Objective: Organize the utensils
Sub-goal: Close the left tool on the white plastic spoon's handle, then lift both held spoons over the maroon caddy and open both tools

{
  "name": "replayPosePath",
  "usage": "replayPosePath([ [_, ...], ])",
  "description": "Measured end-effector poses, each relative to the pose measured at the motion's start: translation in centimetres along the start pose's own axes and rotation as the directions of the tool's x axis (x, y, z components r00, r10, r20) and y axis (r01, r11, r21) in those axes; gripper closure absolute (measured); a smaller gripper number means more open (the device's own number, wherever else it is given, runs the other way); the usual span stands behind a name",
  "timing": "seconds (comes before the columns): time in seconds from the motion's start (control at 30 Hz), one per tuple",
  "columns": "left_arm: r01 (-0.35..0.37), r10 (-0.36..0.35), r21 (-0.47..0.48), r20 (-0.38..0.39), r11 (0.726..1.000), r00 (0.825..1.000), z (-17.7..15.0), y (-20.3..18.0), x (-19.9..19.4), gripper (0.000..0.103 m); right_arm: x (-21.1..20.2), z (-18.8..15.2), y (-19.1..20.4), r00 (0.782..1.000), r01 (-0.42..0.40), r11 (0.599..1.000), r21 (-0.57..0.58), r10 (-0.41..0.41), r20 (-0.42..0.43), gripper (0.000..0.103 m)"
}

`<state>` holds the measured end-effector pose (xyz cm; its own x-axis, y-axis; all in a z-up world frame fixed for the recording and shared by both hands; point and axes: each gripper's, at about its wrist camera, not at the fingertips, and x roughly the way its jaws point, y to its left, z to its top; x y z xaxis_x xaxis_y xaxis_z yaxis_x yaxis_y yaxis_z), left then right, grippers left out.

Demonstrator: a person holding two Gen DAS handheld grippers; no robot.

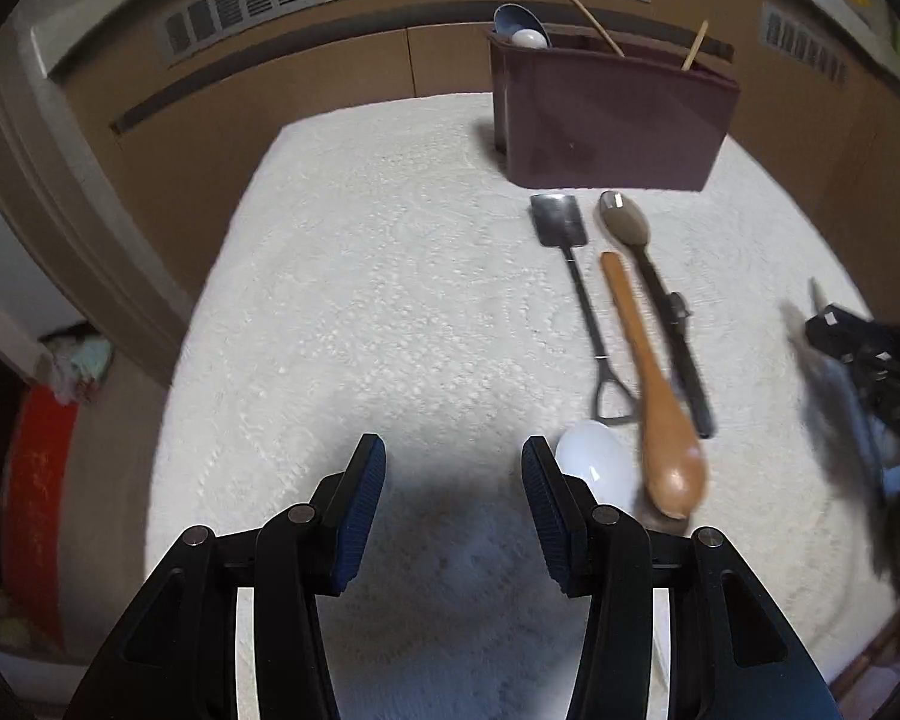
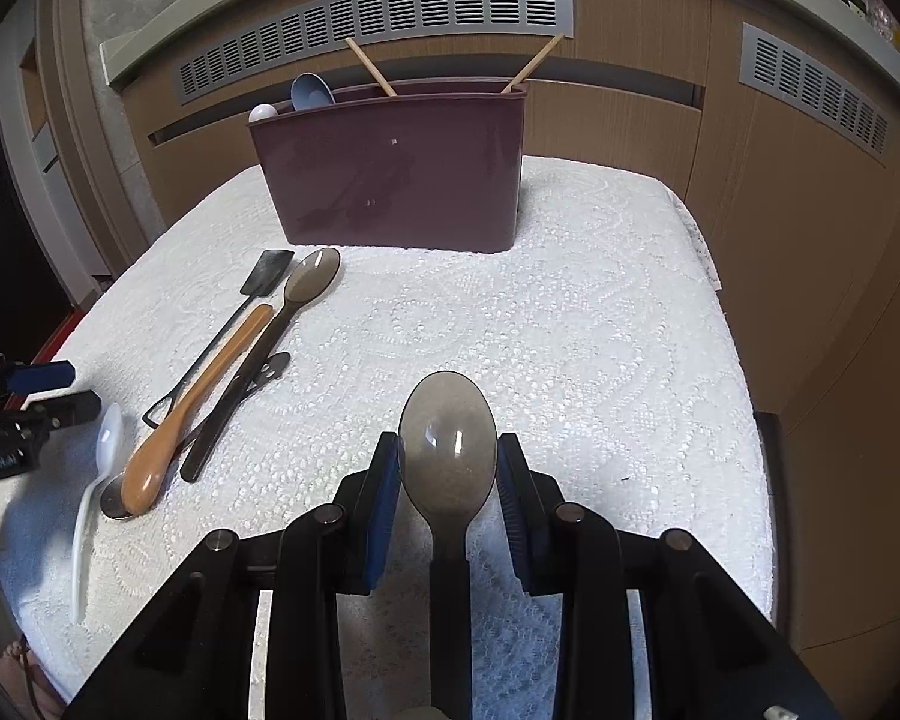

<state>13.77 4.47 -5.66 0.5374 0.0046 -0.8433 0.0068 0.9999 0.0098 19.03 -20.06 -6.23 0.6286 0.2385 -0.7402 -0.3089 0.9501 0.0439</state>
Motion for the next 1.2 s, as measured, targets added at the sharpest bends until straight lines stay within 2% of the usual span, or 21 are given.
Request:
replayPosePath([
  [0.03, 0.047, -0.047, -0.016, -0.018, 0.999, 0.999, -0.2, -0.1, -0.3, 0.055, 0.0, 0.0, 0.0, 1.0, -0.002, 1.0, 0.0, 0.002, 0.0, 0.074],
  [0.1, 0.154, -0.157, -0.046, -0.067, 0.987, 0.985, -0.8, -0.8, -0.5, 0.055, 0.0, 0.0, 0.0, 1.0, -0.004, 1.0, 0.0, 0.004, -0.001, 0.074],
  [0.17, 0.191, -0.194, -0.038, -0.094, 0.981, 0.977, -1.2, -1.9, -0.4, 0.054, 0.0, -0.1, 0.1, 1.0, -0.006, 1.0, -0.001, 0.006, 0.001, 0.074],
  [0.23, 0.165, -0.164, 0.008, -0.095, 0.986, 0.982, -1.3, -3.4, 0.0, 0.054, -0.1, -0.1, 0.1, 1.0, -0.007, 1.0, -0.003, 0.007, 0.005, 0.074],
  [0.3, 0.138, -0.136, 0.012, -0.106, 0.99, 0.985, -1.1, -4.1, 0.7, 0.055, -0.1, -0.2, 0.1, 1.0, -0.009, 1.0, -0.003, 0.009, 0.009, 0.074],
  [0.43, 0.119, -0.121, -0.021, -0.101, 0.993, 0.987, 0.0, -4.1, 1.8, 0.055, -0.2, -0.3, -0.1, 1.0, -0.014, 1.0, -0.001, 0.014, 0.011, 0.074],
  [0.63, 0.033, -0.026, 0.086, -0.076, 0.996, 0.997, -0.1, -4.6, 1.8, 0.057, -0.2, -0.3, -0.1, 1.0, -0.022, 1.0, -0.001, 0.022, 0.012, 0.074],
  [0.7, 0.004, 0.003, 0.078, -0.085, 0.997, 0.996, -0.2, -4.0, 1.8, 0.057, -0.2, -0.3, -0.1, 1.0, -0.02, 1.0, -0.001, 0.02, 0.013, 0.074],
  [0.8, 0.028, -0.025, 0.034, -0.1, 0.999, 0.995, -0.5, -3.6, 1.7, 0.058, -0.2, -0.3, -0.1, 1.0, -0.017, 1.0, -0.005, 0.017, 0.013, 0.074],
  [0.87, 0.033, -0.032, 0.011, -0.088, 0.999, 0.996, -0.5, -3.9, 1.9, 0.061, -0.1, -0.3, 0.0, 1.0, -0.01, 1.0, -0.009, 0.01, 0.012, 0.074],
  [0.9, 0.03, -0.03, -0.005, -0.077, 1.0, 0.997, -0.6, -4.0, 1.8, 0.066, -0.1, -0.3, 0.1, 1.0, -0.003, 1.0, -0.012, 0.003, 0.011, 0.074],
  [0.97, 0.04, -0.042, -0.033, -0.056, 0.999, 0.998, -0.6, -4.1, 1.7, 0.069, -0.1, -0.3, 0.3, 1.0, 0.018, 1.0, -0.023, -0.017, 0.011, 0.074],
  [1.07, 0.043, -0.043, -0.016, 0.015, 0.999, 0.999, -0.9, -4.3, 0.6, 0.069, -0.7, -0.2, 0.8, 0.999, 0.04, 0.998, -0.043, -0.038, 0.037, 0.074],
  [1.2, 0.085, -0.084, -0.006, 0.11, 0.996, 0.99, -1.0, -4.1, -1.9, 0.069, -2.9, 0.1, 0.8, 0.996, -0.01, 1.0, -0.02, 0.012, 0.089, 0.074],
])
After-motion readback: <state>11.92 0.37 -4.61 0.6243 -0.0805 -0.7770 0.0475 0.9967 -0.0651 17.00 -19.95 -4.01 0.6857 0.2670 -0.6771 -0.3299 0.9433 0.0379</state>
